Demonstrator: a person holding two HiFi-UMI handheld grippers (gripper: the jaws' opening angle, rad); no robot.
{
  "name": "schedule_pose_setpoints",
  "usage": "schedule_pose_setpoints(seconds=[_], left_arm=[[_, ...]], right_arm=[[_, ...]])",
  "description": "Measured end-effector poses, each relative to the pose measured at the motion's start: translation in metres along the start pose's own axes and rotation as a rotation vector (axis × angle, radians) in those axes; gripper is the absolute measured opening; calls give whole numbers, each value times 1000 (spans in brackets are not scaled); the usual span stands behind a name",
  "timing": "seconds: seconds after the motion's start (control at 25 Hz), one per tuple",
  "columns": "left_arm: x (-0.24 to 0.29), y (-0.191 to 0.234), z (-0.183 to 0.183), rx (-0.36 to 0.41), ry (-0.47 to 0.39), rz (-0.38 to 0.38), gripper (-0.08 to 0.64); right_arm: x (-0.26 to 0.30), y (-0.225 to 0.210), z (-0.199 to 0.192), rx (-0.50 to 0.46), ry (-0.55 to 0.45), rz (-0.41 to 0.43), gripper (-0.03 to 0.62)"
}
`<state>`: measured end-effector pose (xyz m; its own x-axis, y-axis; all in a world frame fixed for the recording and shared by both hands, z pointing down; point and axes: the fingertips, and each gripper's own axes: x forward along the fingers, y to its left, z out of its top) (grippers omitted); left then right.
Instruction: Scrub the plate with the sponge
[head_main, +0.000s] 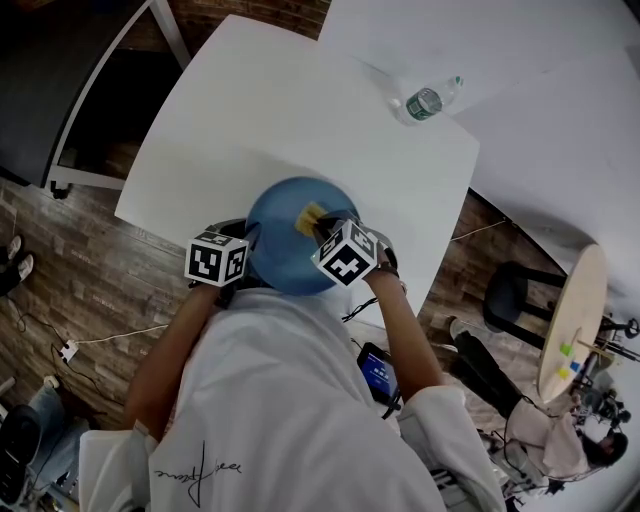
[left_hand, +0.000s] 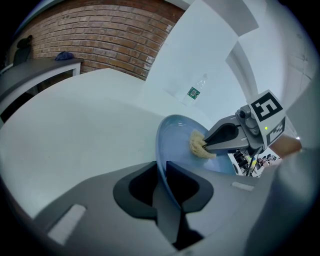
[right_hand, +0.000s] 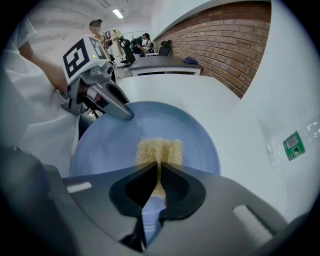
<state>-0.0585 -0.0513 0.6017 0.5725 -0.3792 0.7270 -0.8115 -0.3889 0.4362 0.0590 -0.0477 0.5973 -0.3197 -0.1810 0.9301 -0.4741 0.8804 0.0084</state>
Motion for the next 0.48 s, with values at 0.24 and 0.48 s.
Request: schedule_pose_setpoints(seconds=[0.24, 0.48], left_arm=[[0, 0, 0, 1, -1, 2, 71], [1, 0, 0, 0, -10, 13, 72]], right_arm=[[2, 15, 7, -36, -37, 40, 31], [3, 25, 9, -48, -52, 65, 31]])
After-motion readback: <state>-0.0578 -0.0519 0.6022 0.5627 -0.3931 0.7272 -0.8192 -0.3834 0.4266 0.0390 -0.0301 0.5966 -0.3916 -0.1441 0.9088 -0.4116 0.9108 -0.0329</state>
